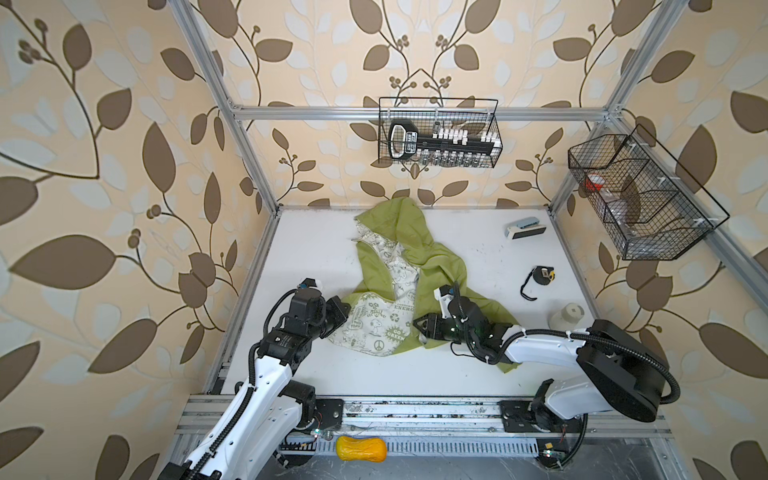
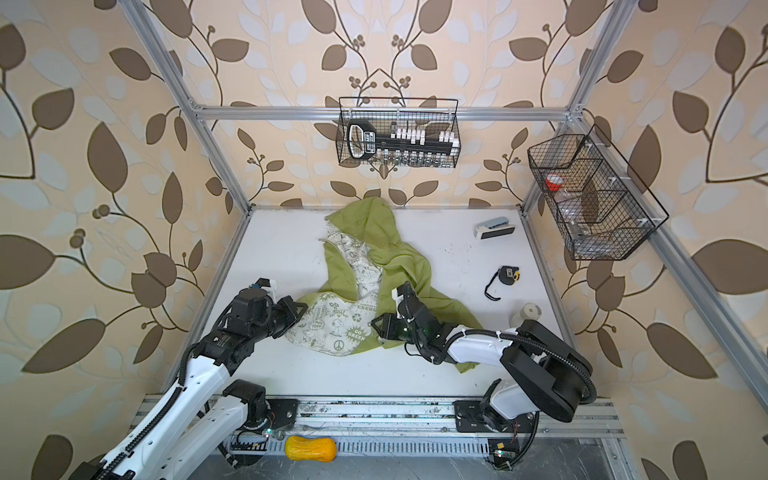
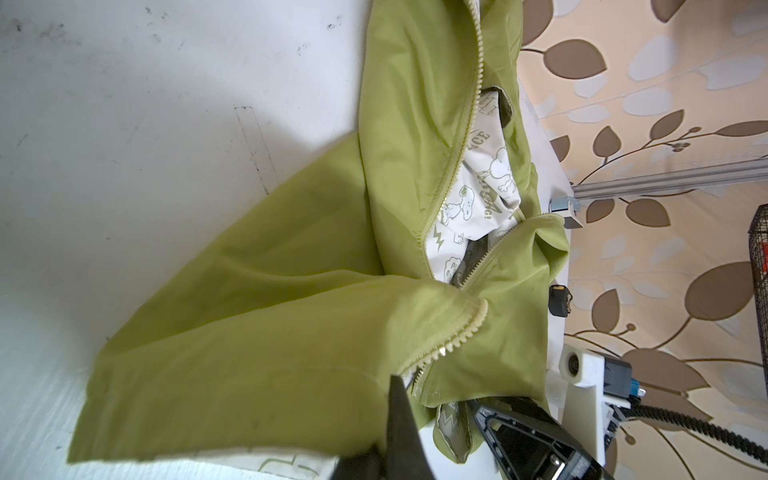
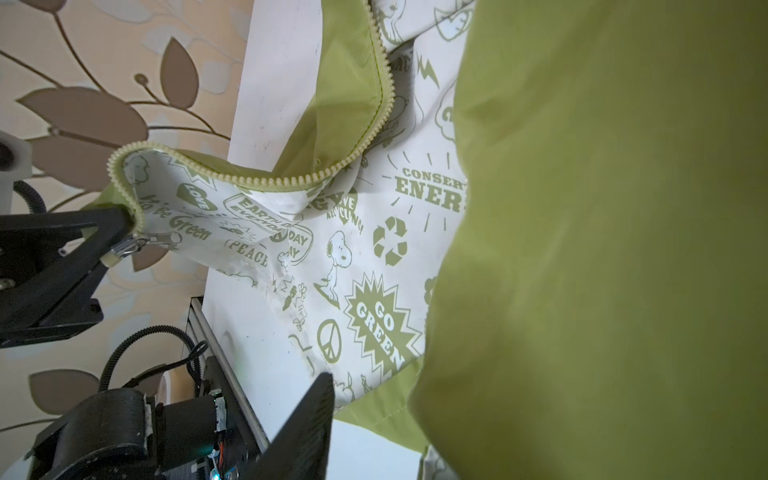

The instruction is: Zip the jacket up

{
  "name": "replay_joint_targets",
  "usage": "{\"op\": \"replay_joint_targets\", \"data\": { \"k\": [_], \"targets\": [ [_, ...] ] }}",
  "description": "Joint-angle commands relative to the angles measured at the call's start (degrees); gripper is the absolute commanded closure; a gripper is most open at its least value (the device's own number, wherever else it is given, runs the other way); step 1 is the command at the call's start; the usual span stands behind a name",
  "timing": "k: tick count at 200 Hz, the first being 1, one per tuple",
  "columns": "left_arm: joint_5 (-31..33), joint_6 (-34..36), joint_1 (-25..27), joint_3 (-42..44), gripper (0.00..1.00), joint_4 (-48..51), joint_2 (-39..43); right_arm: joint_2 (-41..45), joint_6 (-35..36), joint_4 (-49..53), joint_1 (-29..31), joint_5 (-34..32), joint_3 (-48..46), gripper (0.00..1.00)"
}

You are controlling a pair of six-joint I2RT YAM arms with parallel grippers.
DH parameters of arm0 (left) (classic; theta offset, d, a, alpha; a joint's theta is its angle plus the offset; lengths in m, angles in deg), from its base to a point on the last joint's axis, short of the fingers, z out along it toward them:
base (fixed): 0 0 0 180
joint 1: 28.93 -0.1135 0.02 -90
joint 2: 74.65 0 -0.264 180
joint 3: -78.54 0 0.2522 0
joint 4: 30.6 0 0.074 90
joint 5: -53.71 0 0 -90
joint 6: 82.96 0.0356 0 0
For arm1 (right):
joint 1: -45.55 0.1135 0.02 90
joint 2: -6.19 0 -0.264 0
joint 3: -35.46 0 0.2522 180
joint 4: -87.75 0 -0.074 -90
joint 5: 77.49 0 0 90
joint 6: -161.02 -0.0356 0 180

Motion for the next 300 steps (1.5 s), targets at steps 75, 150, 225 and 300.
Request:
{"op": "replay_joint_targets", "data": {
  "k": [75, 150, 225, 300],
  "targets": [
    [-2.1, 0.5, -0.6, 1.0, 1.00, -1.8, 1.2, -7.9, -18.4, -15.5, 6.0, -10.9, -5.6, 0.50],
    [-2.5, 1.0, -0.6, 0.8, 1.00, -1.4, 1.1, -22.7, -28.7, -40.2, 3.8, -11.5, -7.6, 0.53],
    [-2.3, 1.3, -0.6, -0.4, 1.00, -0.7, 0.8, -14.4, -25.5, -37.2, 4.9, -16.0, -11.6, 0.62],
    [-2.3, 1.0, -0.6, -0.5, 1.00, -0.2, 1.1, -23.5, -25.7, -43.5, 4.5, -8.8, -5.6, 0.72]
  ]
}}
